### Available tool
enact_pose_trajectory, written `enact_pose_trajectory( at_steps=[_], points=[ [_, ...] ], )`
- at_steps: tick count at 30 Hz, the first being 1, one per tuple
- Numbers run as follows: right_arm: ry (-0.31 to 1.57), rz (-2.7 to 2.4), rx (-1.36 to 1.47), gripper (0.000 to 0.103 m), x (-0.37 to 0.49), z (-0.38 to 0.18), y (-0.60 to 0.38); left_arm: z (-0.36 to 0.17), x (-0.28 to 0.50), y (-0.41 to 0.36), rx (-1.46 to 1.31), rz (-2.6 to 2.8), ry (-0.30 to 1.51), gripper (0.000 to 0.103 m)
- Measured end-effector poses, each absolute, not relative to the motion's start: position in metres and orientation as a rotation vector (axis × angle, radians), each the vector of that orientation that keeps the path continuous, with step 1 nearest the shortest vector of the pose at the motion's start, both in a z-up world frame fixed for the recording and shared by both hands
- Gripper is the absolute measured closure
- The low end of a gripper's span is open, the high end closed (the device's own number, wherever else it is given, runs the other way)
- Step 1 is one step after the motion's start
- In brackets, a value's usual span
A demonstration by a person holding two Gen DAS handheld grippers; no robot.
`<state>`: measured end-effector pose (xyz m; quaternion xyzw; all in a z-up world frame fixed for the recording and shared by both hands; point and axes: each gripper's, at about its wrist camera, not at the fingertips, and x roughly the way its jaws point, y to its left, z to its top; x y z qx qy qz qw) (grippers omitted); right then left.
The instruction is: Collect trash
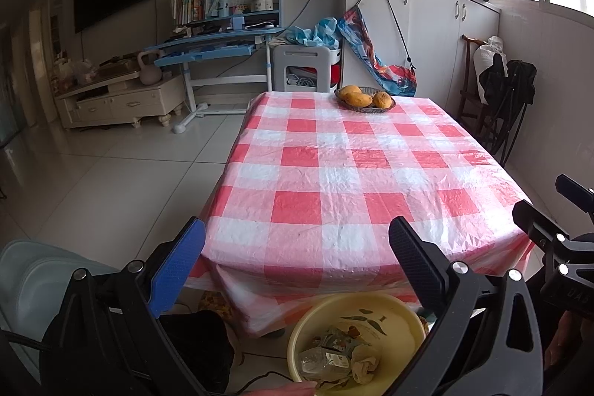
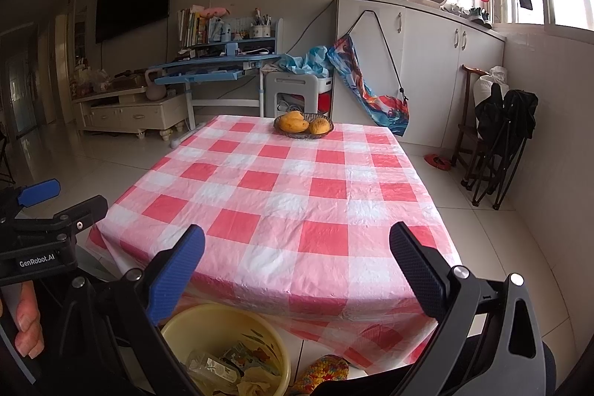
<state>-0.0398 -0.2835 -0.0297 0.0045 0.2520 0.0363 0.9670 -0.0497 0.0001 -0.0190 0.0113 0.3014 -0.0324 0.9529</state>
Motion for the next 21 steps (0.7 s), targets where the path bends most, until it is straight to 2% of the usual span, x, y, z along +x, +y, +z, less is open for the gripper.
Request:
enact_pose_trajectory(
  at_steps=[21],
  points=[
    [0.519,0.075,-0.028,0.008,-0.0394,-0.0329,-0.2843,-0.0179,-0.0488,0.0052,0.050,-0.065,0.601,0.007]
  ],
)
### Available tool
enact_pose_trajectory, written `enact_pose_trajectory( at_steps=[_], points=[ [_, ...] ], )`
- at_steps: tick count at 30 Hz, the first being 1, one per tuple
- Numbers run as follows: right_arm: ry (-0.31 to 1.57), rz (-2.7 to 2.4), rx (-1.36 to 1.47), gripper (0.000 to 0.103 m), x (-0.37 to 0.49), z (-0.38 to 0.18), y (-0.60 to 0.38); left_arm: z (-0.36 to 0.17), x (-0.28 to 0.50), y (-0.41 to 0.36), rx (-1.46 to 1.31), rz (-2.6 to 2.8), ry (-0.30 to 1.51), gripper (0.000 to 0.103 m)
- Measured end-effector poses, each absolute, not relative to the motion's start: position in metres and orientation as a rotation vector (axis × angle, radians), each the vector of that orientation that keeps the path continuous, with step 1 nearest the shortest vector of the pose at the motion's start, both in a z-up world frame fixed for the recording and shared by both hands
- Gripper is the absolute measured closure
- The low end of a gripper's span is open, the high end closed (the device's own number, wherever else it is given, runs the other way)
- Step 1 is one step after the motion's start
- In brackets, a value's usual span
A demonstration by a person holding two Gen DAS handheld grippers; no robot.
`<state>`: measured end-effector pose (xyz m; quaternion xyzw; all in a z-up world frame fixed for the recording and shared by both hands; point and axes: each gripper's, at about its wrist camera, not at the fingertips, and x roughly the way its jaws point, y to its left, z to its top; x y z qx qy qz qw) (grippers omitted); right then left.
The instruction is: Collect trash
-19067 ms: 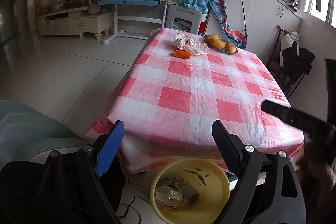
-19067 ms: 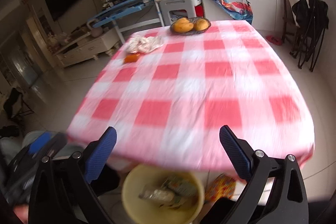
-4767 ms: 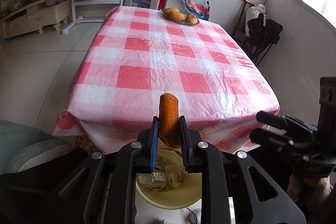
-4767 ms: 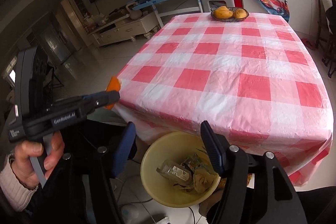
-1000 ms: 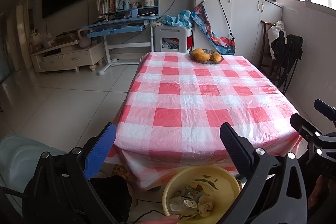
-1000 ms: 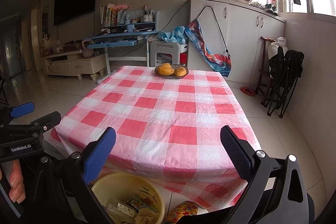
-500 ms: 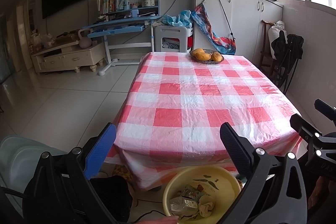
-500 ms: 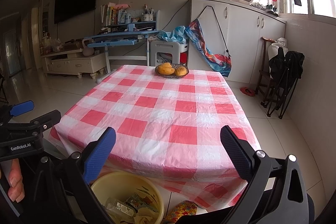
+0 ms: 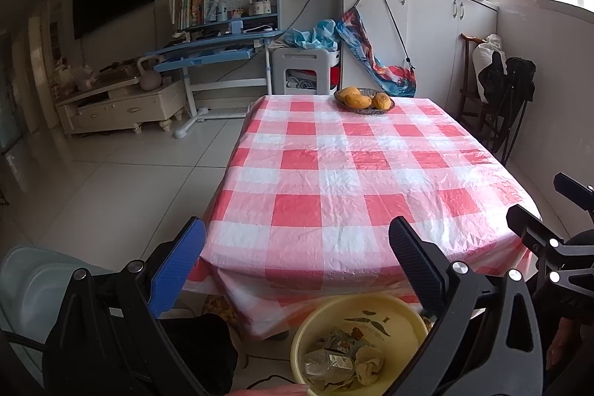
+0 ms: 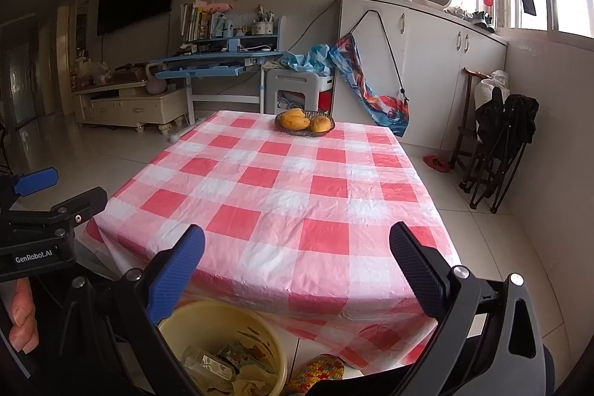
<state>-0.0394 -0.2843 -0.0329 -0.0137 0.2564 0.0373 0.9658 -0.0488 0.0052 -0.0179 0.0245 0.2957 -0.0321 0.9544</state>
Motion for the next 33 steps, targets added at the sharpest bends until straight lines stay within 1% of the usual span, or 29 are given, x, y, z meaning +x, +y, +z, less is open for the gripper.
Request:
enact_pose_trajectory(
  at_steps=[20,26,29,33],
  points=[
    [0.523,0.077,-0.030,0.008,-0.037,-0.035,-0.286,-0.018,-0.052,-0.008,0.092,-0.075,0.583,0.007],
    [0.524,0.078,-0.031,0.008,-0.037,-0.035,-0.285,-0.019,-0.053,-0.004,0.021,-0.150,0.586,0.007],
    [0.527,0.081,-0.031,0.008,-0.035,-0.036,-0.284,-0.017,-0.058,-0.001,-0.010,-0.181,0.548,0.007],
    [0.527,0.081,-0.030,0.008,-0.036,-0.037,-0.284,-0.017,-0.053,-0.002,-0.005,-0.196,0.578,0.007]
  ],
)
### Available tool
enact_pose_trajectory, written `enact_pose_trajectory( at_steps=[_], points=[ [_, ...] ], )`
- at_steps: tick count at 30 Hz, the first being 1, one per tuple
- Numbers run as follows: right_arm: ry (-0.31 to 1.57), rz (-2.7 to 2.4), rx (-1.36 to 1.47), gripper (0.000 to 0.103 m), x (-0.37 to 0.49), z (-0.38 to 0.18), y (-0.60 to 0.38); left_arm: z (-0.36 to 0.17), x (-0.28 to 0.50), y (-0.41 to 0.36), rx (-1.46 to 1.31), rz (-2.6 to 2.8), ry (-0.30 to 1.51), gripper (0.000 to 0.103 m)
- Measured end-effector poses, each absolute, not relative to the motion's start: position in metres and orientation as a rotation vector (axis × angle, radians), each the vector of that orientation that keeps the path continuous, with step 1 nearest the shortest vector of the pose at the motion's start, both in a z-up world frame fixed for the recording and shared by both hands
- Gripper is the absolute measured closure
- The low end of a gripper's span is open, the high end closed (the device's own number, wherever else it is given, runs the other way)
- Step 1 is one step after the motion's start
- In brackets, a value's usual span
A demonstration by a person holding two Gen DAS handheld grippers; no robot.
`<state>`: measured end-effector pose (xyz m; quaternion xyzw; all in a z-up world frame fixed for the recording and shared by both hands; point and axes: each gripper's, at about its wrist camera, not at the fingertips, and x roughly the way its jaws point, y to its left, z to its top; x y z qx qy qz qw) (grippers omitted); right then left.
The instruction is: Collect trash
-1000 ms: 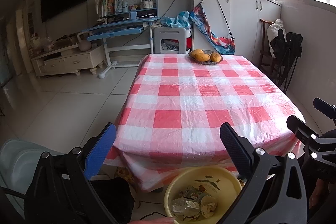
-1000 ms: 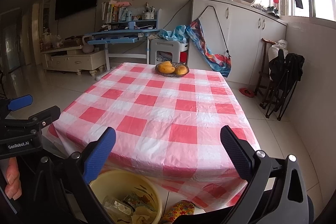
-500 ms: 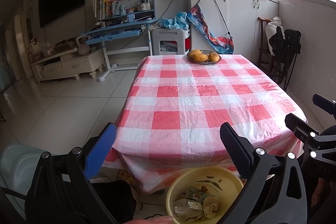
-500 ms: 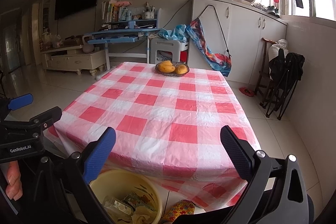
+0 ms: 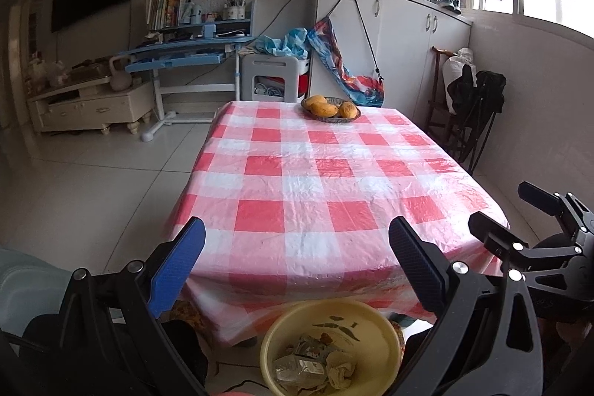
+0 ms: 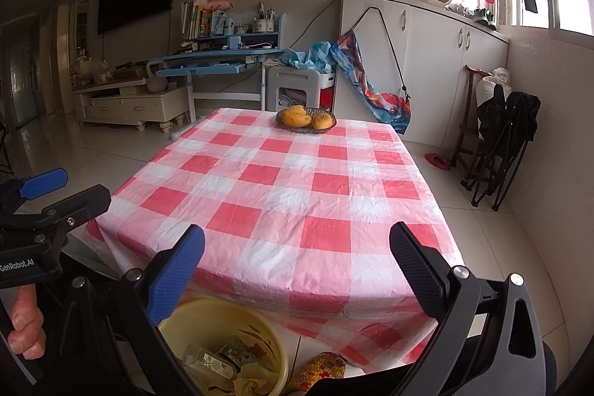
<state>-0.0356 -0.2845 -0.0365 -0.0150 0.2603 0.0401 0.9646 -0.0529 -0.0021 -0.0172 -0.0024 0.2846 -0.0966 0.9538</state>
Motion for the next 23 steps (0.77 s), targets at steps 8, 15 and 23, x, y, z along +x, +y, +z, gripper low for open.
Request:
enact_pose_trajectory(
  at_steps=[8,15,23],
  points=[
    [0.526,0.080,-0.030,0.008,-0.035,-0.036,-0.284,-0.017,-0.054,0.009,-0.061,-0.141,0.538,0.007],
    [0.527,0.081,-0.033,0.008,-0.035,-0.036,-0.285,-0.024,-0.046,0.008,0.007,-0.071,0.579,0.007],
    [0.527,0.080,-0.032,0.008,-0.035,-0.036,-0.284,-0.029,-0.043,-0.002,0.065,-0.084,0.639,0.007]
  ],
)
